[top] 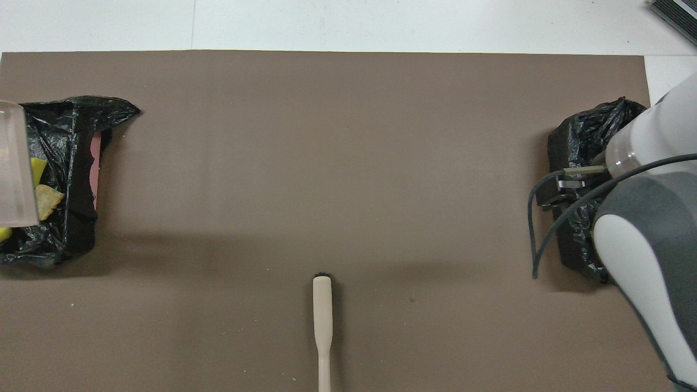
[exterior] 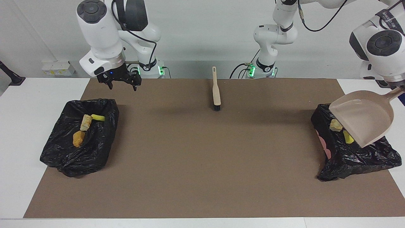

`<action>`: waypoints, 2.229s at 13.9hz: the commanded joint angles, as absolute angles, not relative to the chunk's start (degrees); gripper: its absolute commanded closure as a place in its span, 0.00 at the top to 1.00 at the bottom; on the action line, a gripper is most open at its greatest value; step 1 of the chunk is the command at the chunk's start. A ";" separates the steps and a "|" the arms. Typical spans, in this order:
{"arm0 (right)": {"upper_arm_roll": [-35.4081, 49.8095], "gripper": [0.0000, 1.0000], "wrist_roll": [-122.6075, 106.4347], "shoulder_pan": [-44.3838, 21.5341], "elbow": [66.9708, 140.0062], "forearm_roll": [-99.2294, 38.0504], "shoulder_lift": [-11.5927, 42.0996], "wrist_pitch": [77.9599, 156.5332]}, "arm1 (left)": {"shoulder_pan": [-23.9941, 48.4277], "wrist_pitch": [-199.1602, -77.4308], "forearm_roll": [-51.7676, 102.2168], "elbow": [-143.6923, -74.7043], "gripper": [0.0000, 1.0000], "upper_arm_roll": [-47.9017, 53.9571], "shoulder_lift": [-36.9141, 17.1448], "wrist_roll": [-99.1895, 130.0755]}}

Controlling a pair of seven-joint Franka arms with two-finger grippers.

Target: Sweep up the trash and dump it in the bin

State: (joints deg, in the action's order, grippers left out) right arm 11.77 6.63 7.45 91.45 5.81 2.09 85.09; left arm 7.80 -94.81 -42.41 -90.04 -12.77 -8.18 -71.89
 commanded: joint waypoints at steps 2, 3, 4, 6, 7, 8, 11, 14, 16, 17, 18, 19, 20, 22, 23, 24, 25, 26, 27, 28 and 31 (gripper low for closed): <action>12.30 1.00 5.36 8.35 87.11 5.63 1.76 83.67 | 7.82 -92.55 -29.47 -94.73 0.00 -9.85 -4.84 -56.30; 12.22 1.00 4.84 8.35 87.01 5.80 1.76 83.67 | 7.91 -91.33 -27.62 -95.88 0.00 -7.58 -4.31 -51.81; 12.13 1.00 4.83 8.35 87.01 5.89 1.67 83.32 | 7.91 -90.27 -25.07 -96.15 0.00 -5.73 -4.31 -47.68; 11.78 1.00 4.57 8.44 86.92 5.63 1.67 82.44 | 8.00 -89.65 -19.27 -97.03 0.00 -2.39 -4.31 -38.02; 11.43 1.00 3.79 8.44 86.84 5.63 1.67 82.44 | 7.82 -89.65 -17.25 -97.12 0.00 0.06 -4.31 -33.62; 11.34 1.00 2.30 8.35 86.75 5.80 1.67 82.44 | 7.82 -89.65 -14.79 -96.95 0.00 1.91 -4.74 -28.70; 9.85 1.00 -0.26 7.39 86.75 5.80 1.58 82.44 | 7.74 -91.84 -8.90 -97.03 0.00 7.19 -5.36 -12.52; 8.62 1.00 0.17 6.33 86.75 5.10 -0.17 81.66 | 7.91 -96.31 -6.42 -96.59 0.00 14.83 -10.00 4.94; 5.12 1.00 0.61 4.40 86.92 2.04 -1.40 81.12 | 7.91 -100.70 -6.24 -96.68 0.00 18.70 -12.64 14.46; 3.62 1.00 0.27 3.18 87.53 1.50 -1.84 81.21 | 8.00 -102.81 -5.54 -96.68 0.00 20.29 -13.96 17.72; 3.08 1.00 -0.52 3.16 88.24 1.49 -2.28 81.73 | 8.09 -104.92 -5.28 -96.59 0.00 22.04 -15.45 21.50; 2.99 1.00 -0.79 3.08 88.50 1.49 -2.37 82.09 | 8.26 -107.38 -5.45 -96.50 0.00 23.71 -17.21 25.36; 3.08 1.00 -0.70 3.08 88.42 1.49 -2.37 81.65 | 8.44 -110.27 -5.88 -96.59 0.00 25.12 -18.88 28.45; 3.08 1.00 -0.35 3.16 88.33 1.49 -2.37 82.00 | 8.88 -113.02 -5.45 -97.03 0.00 26.10 -20.03 29.70; 2.99 1.00 -0.26 3.25 88.33 1.49 -2.29 82.00 | 8.96 -113.90 -5.36 -97.03 0.00 26.89 -21.00 30.23; 3.08 1.00 -0.26 3.25 88.33 1.49 -2.37 82.00 | 8.88 -114.43 -5.36 -97.03 0.00 27.24 -21.09 30.84; 3.08 1.00 -0.26 3.25 88.33 1.49 -2.37 82.00 | 8.96 -114.78 -5.36 -97.12 0.00 27.33 -21.62 31.46; 3.08 1.00 -0.26 3.25 88.33 1.49 -2.29 82.00 | 9.05 -115.83 -5.36 -97.12 0.00 27.33 -22.23 32.33; 3.08 1.00 -0.35 3.25 88.33 1.49 -2.37 81.31 | 9.14 -116.71 -5.36 -97.12 0.00 27.42 -22.41 32.69; 3.25 1.00 -0.61 3.16 88.68 1.41 -2.90 79.30 | 9.14 -116.89 -5.36 -96.77 0.00 27.42 -23.63 32.96; 3.43 1.00 -0.35 3.25 88.42 1.49 -2.81 79.10 | 9.67 -117.59 -6.15 -96.94 0.00 27.68 -25.93 32.96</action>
